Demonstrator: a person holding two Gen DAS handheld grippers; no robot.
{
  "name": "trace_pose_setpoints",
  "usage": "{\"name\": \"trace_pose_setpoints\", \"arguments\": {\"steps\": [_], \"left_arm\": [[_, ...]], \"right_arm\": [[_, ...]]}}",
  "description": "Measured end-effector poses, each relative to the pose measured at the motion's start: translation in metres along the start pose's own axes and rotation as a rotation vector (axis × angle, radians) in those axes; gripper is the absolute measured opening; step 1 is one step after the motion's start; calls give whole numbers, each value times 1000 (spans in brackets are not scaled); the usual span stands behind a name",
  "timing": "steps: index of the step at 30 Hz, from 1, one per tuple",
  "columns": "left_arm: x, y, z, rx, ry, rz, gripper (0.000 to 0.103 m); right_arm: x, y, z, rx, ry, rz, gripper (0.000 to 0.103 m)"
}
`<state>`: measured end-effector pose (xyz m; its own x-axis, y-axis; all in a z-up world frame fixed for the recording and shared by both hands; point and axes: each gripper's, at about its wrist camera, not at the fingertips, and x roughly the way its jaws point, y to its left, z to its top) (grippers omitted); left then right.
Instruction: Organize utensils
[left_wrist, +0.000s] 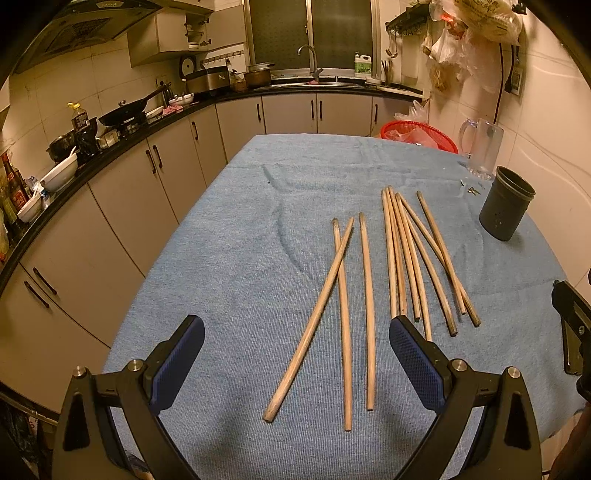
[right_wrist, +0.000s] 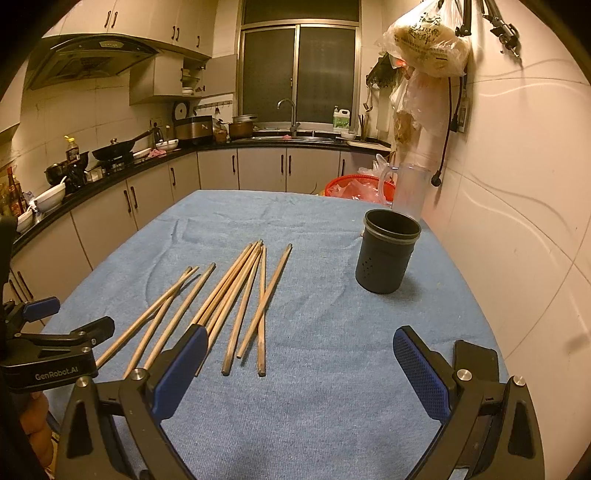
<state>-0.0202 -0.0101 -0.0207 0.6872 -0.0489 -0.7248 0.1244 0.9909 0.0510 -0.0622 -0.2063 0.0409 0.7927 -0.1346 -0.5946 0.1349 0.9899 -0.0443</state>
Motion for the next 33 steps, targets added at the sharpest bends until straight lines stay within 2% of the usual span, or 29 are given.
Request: {"name": "trace_pose_setpoints", "arguments": {"steps": [7,10,12,14,16,19,22,24,25,28,29,30,31,33], "left_arm": [[2,4,2,13,-2,-1,100],[7,19,9,12,35,-56,99],[14,30,15,16,75,-108,93],[21,37,19,33,108,-110,75],[31,40,25,42,155,-140,71],[42,35,35,73,190,-220,70],[54,19,49,125,213,-263,57],[67,8,58,152,234,-251,53],[73,2,62,176,239,-264,53],[97,-13,71,208,278,-257,41],[103,-18,74,232,288,-270,40],[112,-22,78,244,301,-262,38],[123,-25,83,239,317,-227,31],[138,-28,87,255,355,-225,28]], "right_arm": [[4,0,0,-5,15,15,101],[10,-3,6,-4,45,41,101],[12,-7,10,13,55,64,100],[16,-9,16,25,68,84,98],[18,-10,19,23,72,96,95],[20,-10,23,35,88,130,94],[24,-9,27,26,109,145,85],[27,-10,28,35,130,161,71],[29,-13,29,51,145,177,69],[29,-20,32,83,149,178,68],[28,-21,33,83,143,174,68],[26,-22,33,81,137,171,68],[25,-23,34,83,133,169,68],[25,-25,34,92,130,166,68]]}}
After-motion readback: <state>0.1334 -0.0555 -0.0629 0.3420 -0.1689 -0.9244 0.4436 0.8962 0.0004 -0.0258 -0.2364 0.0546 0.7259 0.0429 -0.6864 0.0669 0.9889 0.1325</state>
